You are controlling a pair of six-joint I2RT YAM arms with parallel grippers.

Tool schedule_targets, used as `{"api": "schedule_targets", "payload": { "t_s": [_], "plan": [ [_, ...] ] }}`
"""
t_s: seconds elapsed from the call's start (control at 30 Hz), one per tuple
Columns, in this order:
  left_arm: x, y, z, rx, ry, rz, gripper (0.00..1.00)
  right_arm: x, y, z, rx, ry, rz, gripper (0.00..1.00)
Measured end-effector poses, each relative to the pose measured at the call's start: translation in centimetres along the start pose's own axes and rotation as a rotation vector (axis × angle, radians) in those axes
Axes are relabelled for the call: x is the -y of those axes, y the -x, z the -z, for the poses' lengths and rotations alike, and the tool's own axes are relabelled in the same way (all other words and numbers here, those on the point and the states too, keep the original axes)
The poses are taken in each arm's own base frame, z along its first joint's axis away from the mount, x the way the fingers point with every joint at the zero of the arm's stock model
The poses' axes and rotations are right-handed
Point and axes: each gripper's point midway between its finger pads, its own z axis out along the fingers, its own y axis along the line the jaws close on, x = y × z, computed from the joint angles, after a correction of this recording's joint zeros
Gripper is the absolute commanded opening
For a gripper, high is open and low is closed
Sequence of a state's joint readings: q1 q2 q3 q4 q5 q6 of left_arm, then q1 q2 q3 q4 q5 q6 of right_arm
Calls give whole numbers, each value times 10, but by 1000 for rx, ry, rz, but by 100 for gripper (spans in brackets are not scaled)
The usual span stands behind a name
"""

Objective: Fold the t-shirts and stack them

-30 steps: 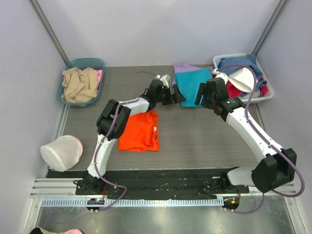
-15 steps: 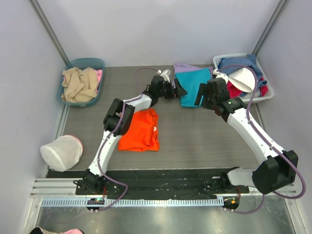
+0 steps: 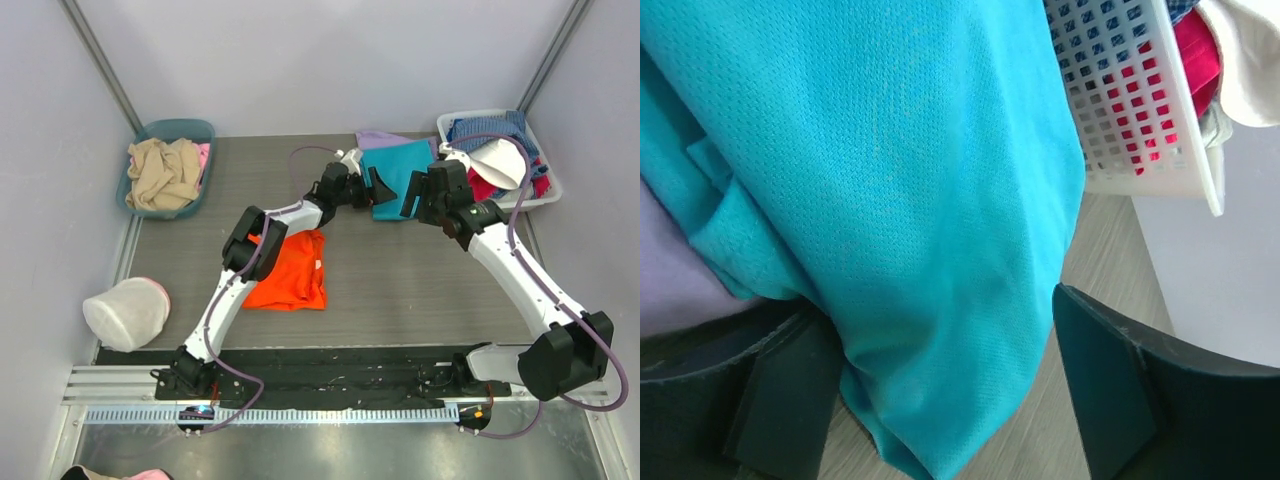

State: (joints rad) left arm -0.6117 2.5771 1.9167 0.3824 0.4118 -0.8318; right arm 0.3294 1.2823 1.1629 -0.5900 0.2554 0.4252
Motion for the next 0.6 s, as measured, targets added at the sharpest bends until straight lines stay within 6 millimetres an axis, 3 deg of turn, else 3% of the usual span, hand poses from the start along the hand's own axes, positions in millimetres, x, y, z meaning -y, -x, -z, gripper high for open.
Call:
{"api": "schedule_targets", "payload": {
  "t_s": [0.07,0.3,0.37,0.6],
  "plan": [
    [1,-3,-3,-5,-3,6,66,2,1,2,4,-1,-2,78],
    [-12,-17,-7,-43,25,49,10,4,4,6,12,-3,-7,78],
    [-16,-22,-6,-58,35,58,1,5,4,6,12,-5,-8,78],
    [-15,-34,19,-104,66,78,0,5,6,9,20,0,-10,79]
  ]
}}
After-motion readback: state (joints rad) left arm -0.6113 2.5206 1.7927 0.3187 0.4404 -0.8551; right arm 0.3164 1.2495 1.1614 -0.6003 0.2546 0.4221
